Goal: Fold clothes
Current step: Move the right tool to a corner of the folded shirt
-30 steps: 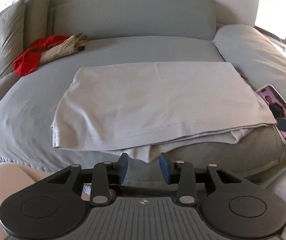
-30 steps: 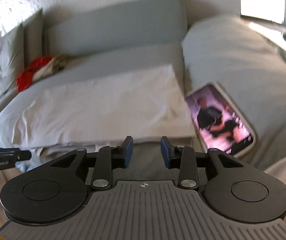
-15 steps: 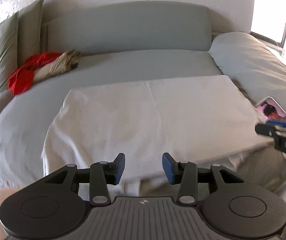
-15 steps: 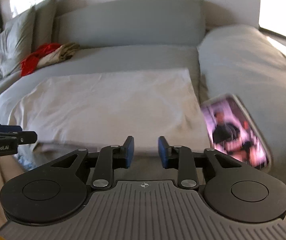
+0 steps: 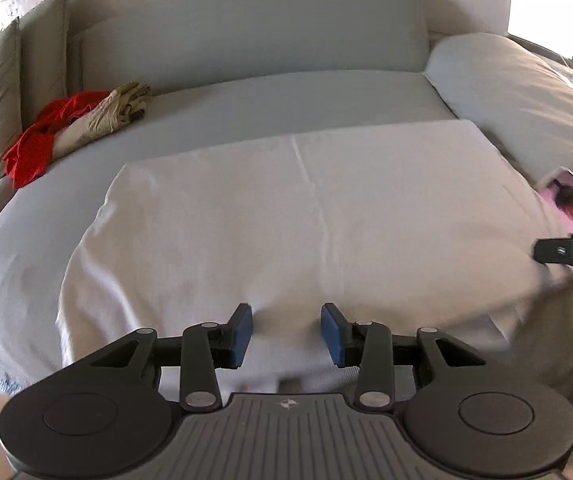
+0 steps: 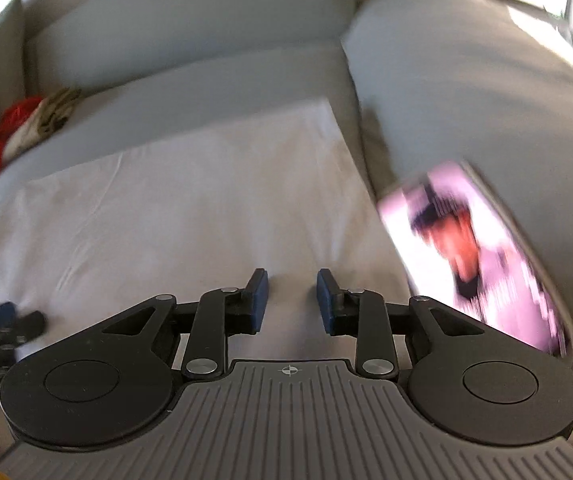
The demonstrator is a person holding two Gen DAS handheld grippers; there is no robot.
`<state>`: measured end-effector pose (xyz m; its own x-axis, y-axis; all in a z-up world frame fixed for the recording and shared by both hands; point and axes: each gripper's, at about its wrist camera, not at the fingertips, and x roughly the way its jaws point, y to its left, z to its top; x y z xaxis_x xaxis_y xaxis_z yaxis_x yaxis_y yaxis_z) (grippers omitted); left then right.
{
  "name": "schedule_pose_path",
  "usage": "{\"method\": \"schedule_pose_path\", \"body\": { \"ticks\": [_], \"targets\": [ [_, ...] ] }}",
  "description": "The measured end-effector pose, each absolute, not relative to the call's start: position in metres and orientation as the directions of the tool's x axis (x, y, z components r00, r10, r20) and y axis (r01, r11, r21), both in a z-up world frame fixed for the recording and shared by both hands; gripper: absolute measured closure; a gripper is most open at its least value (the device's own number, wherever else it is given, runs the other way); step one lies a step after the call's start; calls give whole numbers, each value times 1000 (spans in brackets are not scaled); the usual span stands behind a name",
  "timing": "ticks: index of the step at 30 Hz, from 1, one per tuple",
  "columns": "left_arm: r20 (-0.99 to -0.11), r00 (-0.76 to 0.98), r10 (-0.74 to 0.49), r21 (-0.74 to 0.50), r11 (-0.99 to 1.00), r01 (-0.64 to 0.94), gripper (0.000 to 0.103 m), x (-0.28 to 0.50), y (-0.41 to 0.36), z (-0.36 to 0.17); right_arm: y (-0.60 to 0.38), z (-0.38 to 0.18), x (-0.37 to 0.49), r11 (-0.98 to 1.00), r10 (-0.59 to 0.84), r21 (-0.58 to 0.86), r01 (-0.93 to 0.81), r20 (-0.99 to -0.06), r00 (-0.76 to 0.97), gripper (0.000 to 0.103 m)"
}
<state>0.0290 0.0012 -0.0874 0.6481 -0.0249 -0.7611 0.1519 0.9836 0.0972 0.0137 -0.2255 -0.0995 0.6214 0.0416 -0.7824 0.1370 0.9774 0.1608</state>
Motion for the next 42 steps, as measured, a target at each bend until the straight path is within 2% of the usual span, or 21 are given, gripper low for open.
{"method": "schedule_pose_path", "body": {
  "ticks": [4, 6, 13, 15, 23, 28, 30, 42],
  "targets": [
    [-793, 609, -36, 68, 987, 148, 64, 4, 2, -82, -243, -94, -37, 946, 113, 271, 179, -793, 599, 67],
    [-780, 625, -37, 69, 987, 144, 62, -7, -1, -79, -251, -97, -62, 919, 161, 350, 182, -754, 637, 67],
    [-765, 643, -27, 51, 993, 102, 59, -12, -3, -75, -266, -105, -81, 817, 273, 550, 173, -633, 724, 51],
    [-763, 646, -25, 46, 995, 93, 56, -12, -4, -74, -268, -108, -80, 786, 297, 591, 179, -616, 729, 51],
    [-764, 644, -33, 45, 993, 105, 54, -13, -6, -74, -290, -132, -66, 611, 362, 744, 270, -566, 741, 51],
    [-772, 635, -31, 39, 995, 96, 54, -10, -3, -77, -305, -154, -53, 450, 410, 830, 329, -520, 749, 55],
    [-775, 632, -30, 33, 996, 88, 54, -8, -1, -78, -308, -156, -48, 436, 394, 833, 340, -517, 760, 58],
    [-777, 629, -35, 5, 998, 62, 54, -6, 8, -80, -311, -167, -14, 359, 316, 851, 384, -498, 808, 57]
  ]
}}
